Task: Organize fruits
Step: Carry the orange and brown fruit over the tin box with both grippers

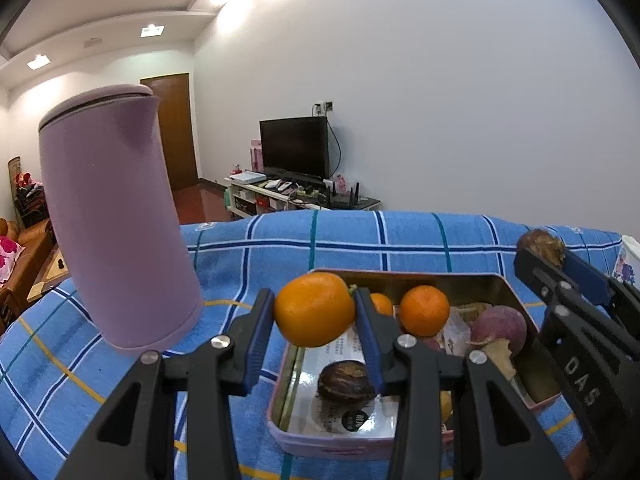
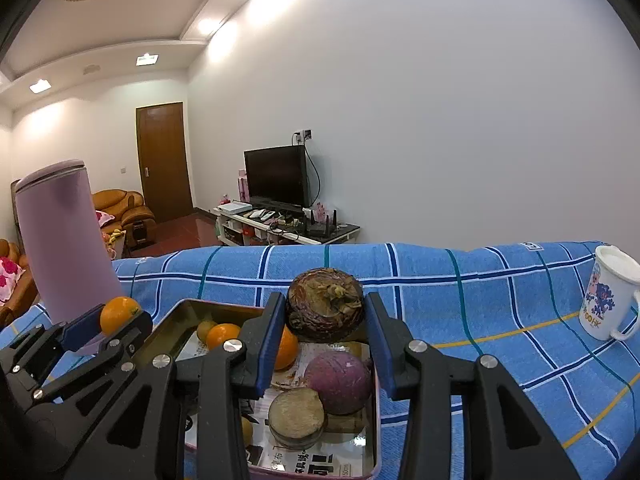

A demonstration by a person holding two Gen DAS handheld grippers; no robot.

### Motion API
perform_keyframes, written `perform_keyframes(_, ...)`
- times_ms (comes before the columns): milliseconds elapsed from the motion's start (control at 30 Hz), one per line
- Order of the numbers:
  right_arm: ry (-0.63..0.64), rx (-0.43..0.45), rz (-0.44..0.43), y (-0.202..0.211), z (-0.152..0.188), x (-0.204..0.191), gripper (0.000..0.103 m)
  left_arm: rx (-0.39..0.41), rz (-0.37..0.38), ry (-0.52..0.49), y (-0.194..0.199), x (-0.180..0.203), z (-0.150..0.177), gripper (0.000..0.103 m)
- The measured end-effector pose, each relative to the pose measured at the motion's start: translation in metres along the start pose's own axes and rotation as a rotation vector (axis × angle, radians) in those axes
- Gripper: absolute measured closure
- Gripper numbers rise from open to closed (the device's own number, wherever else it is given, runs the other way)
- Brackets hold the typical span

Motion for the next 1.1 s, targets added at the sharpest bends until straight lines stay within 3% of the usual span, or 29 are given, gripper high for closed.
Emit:
perform_keyframes(800, 0.073, -0.015, 0.008, -0.012, 0.001, -0.005, 0.06, -0.084, -0.032, 0.022, -0.014, 0.004, 0.006, 0.06)
perform_keyframes(1100, 0.066, -0.02, 0.002, -0.016, 0.001, -0.001, 0.06, -0.207, -0.036, -0.101, -0.033, 0.022, 0.02, 0.06)
Point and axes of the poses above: each gripper's, at about its wrist camera, not at the fingertips, and y roughly against the way its jaws point, x to its right, z to its underside, the point moved 5 cm from there along -y, roughly the way its jaws point, and after that the axes turned 12 degrees about y, right-handed, at the moved point
